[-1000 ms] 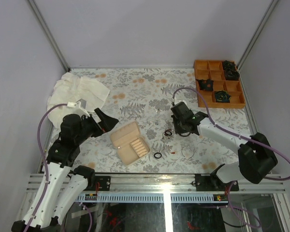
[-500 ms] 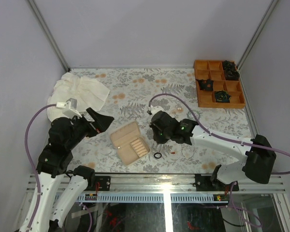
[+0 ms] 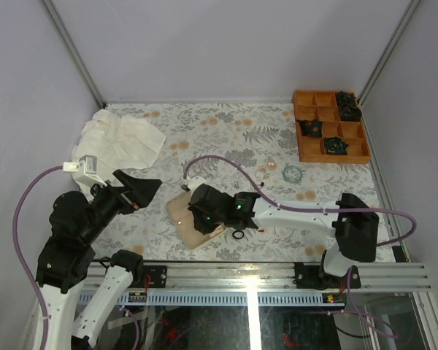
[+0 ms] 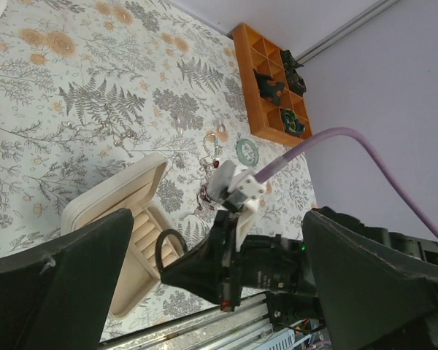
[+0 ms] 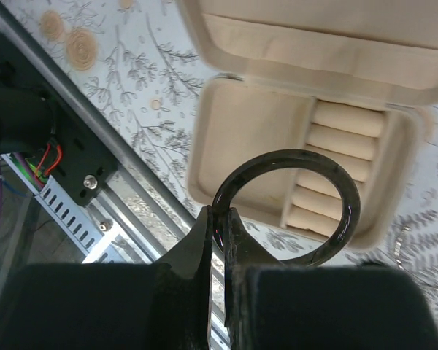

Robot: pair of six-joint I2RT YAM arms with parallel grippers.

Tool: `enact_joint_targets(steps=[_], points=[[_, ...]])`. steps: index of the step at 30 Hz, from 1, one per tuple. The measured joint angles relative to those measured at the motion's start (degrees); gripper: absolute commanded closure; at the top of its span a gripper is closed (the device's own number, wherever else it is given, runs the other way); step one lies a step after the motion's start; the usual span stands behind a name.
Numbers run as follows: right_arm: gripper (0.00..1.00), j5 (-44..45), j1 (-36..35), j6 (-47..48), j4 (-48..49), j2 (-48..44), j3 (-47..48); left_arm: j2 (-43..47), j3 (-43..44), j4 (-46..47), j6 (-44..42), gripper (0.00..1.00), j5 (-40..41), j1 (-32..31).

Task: Organize the mixed jewelry
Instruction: Place the jewelry in the jewelry box.

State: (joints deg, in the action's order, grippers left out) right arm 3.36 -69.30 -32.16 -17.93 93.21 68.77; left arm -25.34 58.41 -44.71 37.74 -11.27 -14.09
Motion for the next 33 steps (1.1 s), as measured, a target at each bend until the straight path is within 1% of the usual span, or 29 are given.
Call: enact_joint_targets(steps=[4, 9, 29, 33], points=[[1.00, 0.02, -2.93, -0.46, 2.16, 4.35, 2.25, 0.50, 0.63, -1.79, -0.02, 0.00, 0.42, 0.00], [1.00, 0.02, -4.57, -0.85, 4.04, 8.66, 3.56, 1.05, 1.05, -2.99, -0.07, 0.00, 1.05, 0.00], [1.00, 0.44, -4.85, -0.90, 6.23, 16.37, 6.27, 1.27, 1.16, -4.22, -0.11, 0.00, 1.49, 0.00], [0.82, 1.81, -5.09, -0.83, 5.35, 17.46, 7.34, 1.27, 1.16, -4.22, -0.13, 0.00, 1.60, 0.00]])
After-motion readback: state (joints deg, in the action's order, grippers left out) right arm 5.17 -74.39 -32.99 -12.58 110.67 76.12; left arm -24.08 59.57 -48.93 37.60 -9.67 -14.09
